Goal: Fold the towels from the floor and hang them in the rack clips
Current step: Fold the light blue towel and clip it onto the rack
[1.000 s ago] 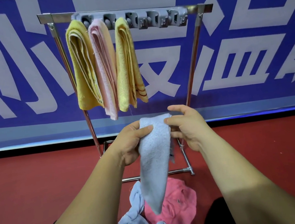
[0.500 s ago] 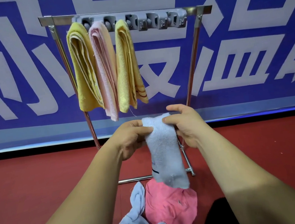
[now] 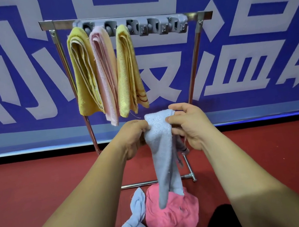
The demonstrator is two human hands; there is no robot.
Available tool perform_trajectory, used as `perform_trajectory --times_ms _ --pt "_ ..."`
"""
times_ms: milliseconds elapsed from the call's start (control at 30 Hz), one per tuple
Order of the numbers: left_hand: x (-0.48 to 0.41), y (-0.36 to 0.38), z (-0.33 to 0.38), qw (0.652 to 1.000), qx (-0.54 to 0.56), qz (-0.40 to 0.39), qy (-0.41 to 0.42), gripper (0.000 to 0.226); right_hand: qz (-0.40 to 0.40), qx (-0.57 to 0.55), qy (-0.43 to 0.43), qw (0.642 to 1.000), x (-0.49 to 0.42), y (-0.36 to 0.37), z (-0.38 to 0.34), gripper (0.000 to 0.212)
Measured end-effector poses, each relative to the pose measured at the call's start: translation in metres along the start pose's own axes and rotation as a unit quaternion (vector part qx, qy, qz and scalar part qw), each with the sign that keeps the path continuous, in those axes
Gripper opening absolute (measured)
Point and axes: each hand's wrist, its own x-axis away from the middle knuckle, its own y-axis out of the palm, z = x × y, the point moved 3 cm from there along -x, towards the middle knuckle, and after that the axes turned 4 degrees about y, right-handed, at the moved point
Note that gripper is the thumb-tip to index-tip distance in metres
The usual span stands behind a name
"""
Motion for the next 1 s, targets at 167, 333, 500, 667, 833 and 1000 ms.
perform_trajectory --times_ms 167,333,500,667,833,1000 --pt "0.003 0.0 -0.001 0.999 -0.024 -0.046 -0.002 0.024 0.009 0.026 -0.024 0.999 -0.002 0.003 -0.006 0.042" --pt "0.001 -0.005 0.007 0.998 -0.04 -0.037 0.028 0.02 0.051 0.046 -0.026 0.997 -0.002 -0.002 -0.005 0.037" --pt "0.001 -0.004 0.009 0.998 -0.041 -0.036 0.029 0.023 0.072 0.019 -0.017 0.997 0.001 -0.001 -0.008 0.037" --pt "0.0 -0.002 0.032 0.994 -0.08 -0.059 0.049 0.018 0.027 0.095 0.035 0.994 0.008 -0.012 -0.017 0.024" --pt "0.003 0.017 0.081 0.966 -0.199 -0.16 0.041 0.019 0.04 0.25 -0.028 0.967 0.008 -0.023 -0.054 0.013" --pt "0.019 0.038 0.134 0.936 -0.264 -0.228 0.047 0.02 -0.115 0.16 -0.056 0.979 0.008 0.005 -0.091 0.027"
